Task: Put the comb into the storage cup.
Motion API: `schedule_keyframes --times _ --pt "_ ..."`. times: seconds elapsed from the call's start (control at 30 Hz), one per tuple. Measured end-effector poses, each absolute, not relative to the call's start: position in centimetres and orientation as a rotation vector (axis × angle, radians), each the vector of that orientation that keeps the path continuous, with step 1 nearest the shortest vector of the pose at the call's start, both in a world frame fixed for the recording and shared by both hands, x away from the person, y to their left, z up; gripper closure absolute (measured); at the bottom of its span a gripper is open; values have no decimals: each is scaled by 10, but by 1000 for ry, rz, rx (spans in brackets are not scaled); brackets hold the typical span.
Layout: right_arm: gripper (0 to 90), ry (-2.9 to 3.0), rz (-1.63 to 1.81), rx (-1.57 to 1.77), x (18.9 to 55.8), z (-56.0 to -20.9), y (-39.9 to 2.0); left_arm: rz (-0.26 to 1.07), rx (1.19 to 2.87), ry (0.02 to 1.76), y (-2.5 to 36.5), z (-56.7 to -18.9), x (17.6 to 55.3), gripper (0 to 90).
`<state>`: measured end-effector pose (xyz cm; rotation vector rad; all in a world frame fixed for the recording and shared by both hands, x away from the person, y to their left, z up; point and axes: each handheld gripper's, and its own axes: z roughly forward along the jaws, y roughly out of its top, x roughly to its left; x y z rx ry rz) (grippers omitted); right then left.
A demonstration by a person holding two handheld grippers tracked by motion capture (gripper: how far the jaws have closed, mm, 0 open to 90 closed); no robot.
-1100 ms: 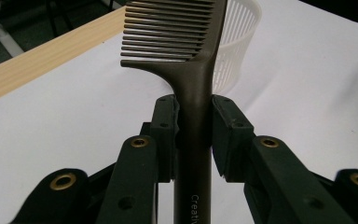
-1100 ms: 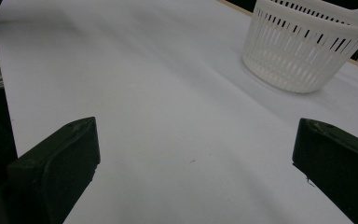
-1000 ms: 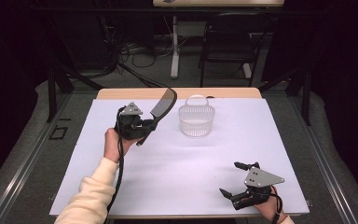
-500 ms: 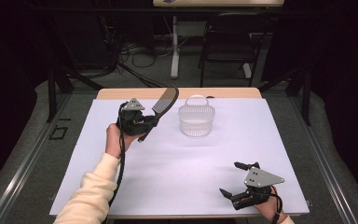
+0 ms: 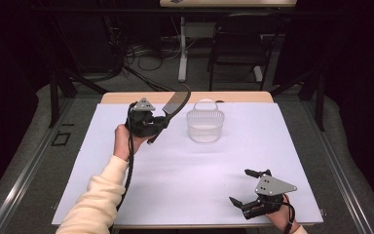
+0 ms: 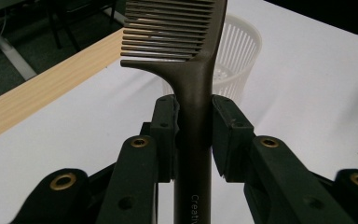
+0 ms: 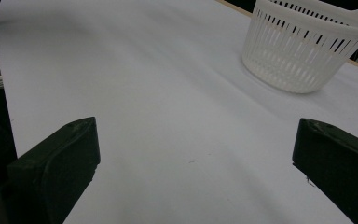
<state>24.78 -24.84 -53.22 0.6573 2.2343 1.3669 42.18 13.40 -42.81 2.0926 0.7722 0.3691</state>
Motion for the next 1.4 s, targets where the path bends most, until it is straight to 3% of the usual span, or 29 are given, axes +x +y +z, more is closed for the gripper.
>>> schedule_keyframes --times 1.4 --pt "1 2234 1364 653 248 -532 -248 400 2105 718 105 -410 445 722"
